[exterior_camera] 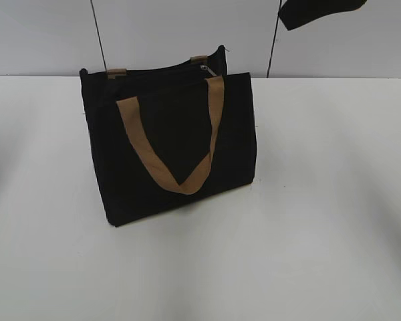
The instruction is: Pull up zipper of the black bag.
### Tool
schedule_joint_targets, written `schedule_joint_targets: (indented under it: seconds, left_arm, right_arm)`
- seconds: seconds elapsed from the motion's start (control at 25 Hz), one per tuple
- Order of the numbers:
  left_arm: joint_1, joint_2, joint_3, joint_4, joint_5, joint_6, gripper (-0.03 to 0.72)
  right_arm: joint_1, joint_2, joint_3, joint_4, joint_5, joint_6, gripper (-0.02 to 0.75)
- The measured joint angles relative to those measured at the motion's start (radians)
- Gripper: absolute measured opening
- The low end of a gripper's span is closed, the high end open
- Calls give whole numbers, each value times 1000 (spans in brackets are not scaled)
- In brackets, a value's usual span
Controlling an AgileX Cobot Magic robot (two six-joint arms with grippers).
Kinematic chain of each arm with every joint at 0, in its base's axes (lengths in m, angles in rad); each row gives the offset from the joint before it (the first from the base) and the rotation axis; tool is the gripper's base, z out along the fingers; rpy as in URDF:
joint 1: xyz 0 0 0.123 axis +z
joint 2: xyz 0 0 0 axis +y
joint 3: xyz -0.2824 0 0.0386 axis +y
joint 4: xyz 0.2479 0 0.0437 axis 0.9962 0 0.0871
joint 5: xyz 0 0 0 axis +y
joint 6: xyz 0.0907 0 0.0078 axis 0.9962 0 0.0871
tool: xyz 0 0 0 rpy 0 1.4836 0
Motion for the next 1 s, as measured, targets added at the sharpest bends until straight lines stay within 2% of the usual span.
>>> schedule_joint_targets:
  seconds: [0.08, 0.24, 0.44, 0.52, 0.6, 0.76, 0.84, 1.0]
  left_arm:
    - [-4, 26, -2, -204, 92, 188, 386]
    - [-25, 88, -18, -755, 339, 604, 386]
    - [-50, 88, -126, -1377, 431, 974, 347]
    - [-53, 88, -188, -1526, 487, 1087, 339]
    - [-53, 88, -233, -1590, 567, 1130, 336]
    - [-53, 95, -296, -1619, 691, 1151, 337]
    - [-53, 96, -306, -1625, 738, 1155, 337]
    - [-53, 96, -307, -1632, 872, 1154, 337]
  right_arm:
    - [0, -6, 0, -1, 6, 0, 325]
    - [-1, -10, 0, -3, 10, 0, 325]
    - [-1, -16, 0, -29, 13, 58, 325]
    - [-1, -17, 0, -92, 32, 148, 325]
    - [-1, -17, 0, -206, 68, 313, 325]
    - [-29, -17, 0, -437, 176, 654, 325]
    - [-68, -17, 0, -495, 194, 742, 325]
    - [-152, -22, 0, -514, 200, 777, 325]
